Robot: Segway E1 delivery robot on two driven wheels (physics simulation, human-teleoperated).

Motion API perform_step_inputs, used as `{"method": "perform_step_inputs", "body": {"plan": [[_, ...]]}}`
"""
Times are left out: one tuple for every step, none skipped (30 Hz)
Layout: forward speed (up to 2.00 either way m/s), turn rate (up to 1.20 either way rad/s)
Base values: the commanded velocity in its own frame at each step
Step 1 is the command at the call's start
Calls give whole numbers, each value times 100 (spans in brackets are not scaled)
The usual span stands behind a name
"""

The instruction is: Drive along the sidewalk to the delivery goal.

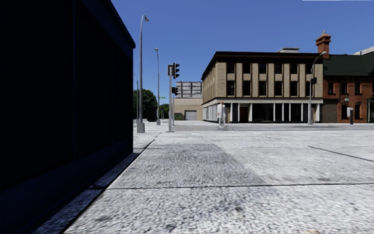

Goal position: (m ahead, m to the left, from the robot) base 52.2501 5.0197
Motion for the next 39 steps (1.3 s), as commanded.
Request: {"method": "perform_step_inputs", "body": {"plan": [[200,0],[200,0],[200,0],[200,0],[200,0],[200,0],[200,0],[200,0],[200,0],[200,0],[200,0],[200,0],[200,0],[200,0],[200,0],[200,0],[200,0],[200,0],[200,0],[200,0],[200,0],[200,0],[200,0],[200,0],[200,0],[200,0],[200,0],[200,0],[200,0],[200,0],[200,0],[200,0],[200,0],[200,0],[200,0],[200,0],[200,0],[200,0],[200,0]]}}
